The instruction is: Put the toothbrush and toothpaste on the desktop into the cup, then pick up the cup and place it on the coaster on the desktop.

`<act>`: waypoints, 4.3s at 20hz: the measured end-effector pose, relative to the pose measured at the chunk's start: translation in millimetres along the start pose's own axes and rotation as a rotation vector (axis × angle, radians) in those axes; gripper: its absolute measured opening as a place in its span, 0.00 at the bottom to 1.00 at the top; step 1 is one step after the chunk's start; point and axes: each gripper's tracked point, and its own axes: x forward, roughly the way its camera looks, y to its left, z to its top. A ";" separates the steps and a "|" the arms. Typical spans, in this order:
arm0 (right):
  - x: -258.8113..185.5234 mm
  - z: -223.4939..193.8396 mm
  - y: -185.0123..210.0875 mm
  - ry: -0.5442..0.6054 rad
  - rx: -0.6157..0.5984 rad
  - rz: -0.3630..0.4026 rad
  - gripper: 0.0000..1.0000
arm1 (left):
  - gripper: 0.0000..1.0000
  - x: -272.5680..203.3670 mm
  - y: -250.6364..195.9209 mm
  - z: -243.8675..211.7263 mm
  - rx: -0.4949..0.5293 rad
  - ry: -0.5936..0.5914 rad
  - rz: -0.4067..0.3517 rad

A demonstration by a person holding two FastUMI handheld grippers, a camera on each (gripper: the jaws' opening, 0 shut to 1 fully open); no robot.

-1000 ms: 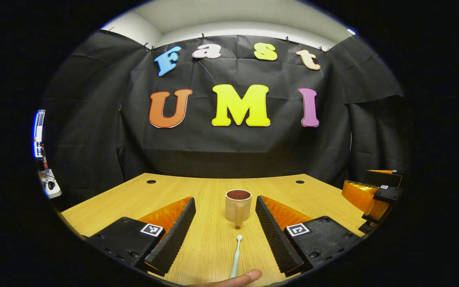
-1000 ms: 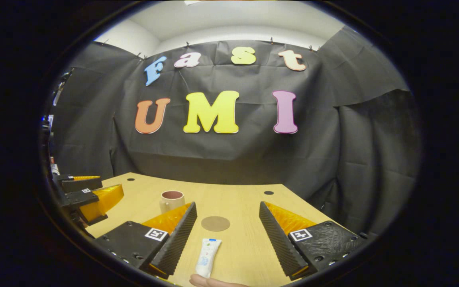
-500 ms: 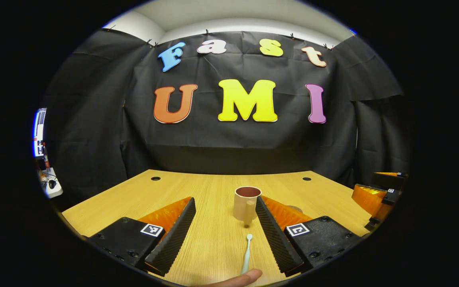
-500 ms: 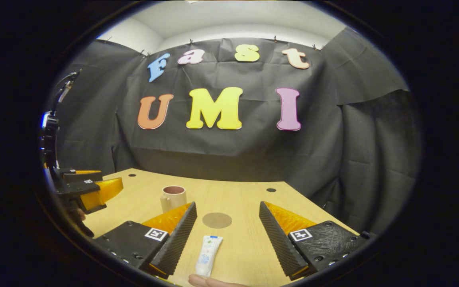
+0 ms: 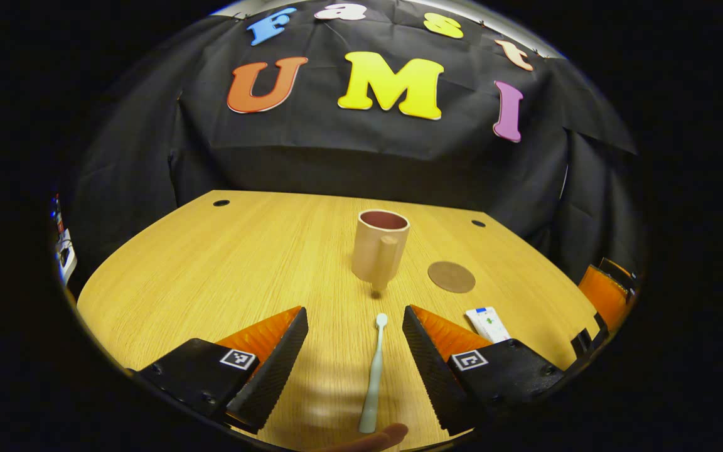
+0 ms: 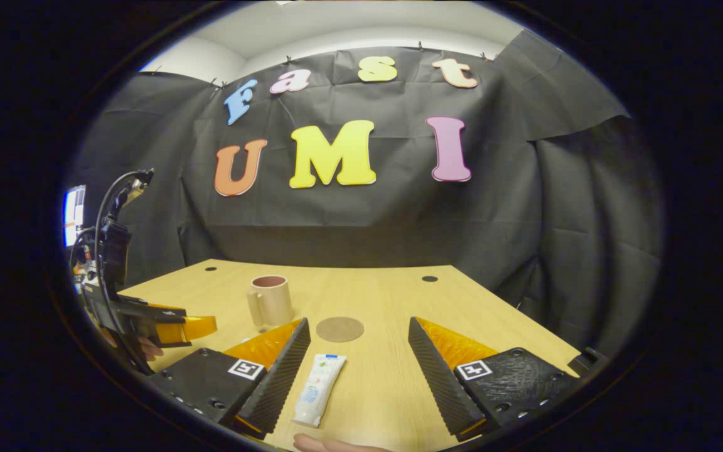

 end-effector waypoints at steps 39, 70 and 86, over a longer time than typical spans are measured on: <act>39.8 -127.8 50.7 0.451 -0.021 0.014 0.68 | 0.10 -34.0 -18.5 53.6 0.043 -0.296 -0.102; 15.8 -37.6 51.6 0.130 0.102 0.172 0.31 | 0.11 108.2 -17.9 217.3 -0.022 -0.451 -0.181; 24.0 -45.6 48.8 0.129 0.113 0.156 0.31 | 0.12 120.2 -14.4 217.7 0.046 -0.436 -0.137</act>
